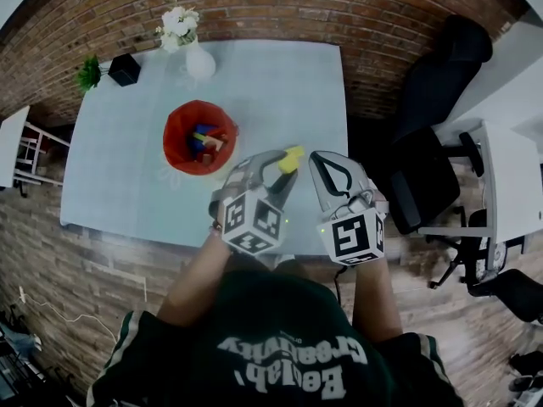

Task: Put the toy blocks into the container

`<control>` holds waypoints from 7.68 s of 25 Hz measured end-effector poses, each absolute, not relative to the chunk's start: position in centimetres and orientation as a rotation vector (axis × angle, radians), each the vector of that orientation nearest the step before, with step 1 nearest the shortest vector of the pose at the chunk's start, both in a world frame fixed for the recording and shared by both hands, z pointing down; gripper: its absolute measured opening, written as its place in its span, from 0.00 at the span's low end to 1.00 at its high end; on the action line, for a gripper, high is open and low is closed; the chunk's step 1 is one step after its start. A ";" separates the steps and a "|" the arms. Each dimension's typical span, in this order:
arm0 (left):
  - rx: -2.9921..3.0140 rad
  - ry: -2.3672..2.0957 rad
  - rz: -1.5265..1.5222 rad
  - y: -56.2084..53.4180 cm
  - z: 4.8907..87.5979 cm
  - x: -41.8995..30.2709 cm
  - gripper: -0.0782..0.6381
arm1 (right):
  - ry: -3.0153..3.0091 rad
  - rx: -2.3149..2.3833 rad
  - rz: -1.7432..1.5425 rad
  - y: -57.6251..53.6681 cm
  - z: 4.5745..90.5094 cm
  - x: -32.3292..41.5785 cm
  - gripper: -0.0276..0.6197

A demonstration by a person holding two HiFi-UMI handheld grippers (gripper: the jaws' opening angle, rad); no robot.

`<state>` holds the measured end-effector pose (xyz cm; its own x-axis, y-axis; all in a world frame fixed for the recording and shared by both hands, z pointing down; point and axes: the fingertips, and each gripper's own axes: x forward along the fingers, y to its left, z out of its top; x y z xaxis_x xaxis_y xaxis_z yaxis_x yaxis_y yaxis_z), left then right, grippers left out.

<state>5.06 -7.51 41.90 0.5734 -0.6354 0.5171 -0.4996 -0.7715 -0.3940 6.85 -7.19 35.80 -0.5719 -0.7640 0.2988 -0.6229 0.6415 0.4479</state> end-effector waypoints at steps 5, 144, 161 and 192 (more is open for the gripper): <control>-2.614 1.084 -0.758 -6.3 39.1 4.4 0.31 | -2.380 1.105 -0.415 -6.4 35.6 7.6 0.05; -2.770 0.588 -1.384 -18.3 53.3 10.4 0.30 | -2.400 1.107 -0.291 -17.0 39.1 13.2 0.05; -2.663 0.926 -0.575 -12.8 34.4 6.1 0.30 | -2.396 1.130 -0.453 -13.5 33.7 7.9 0.05; -2.511 1.331 -0.788 -13.7 36.7 -14.3 0.30 | -2.556 0.798 -0.531 -14.3 34.3 -12.3 0.05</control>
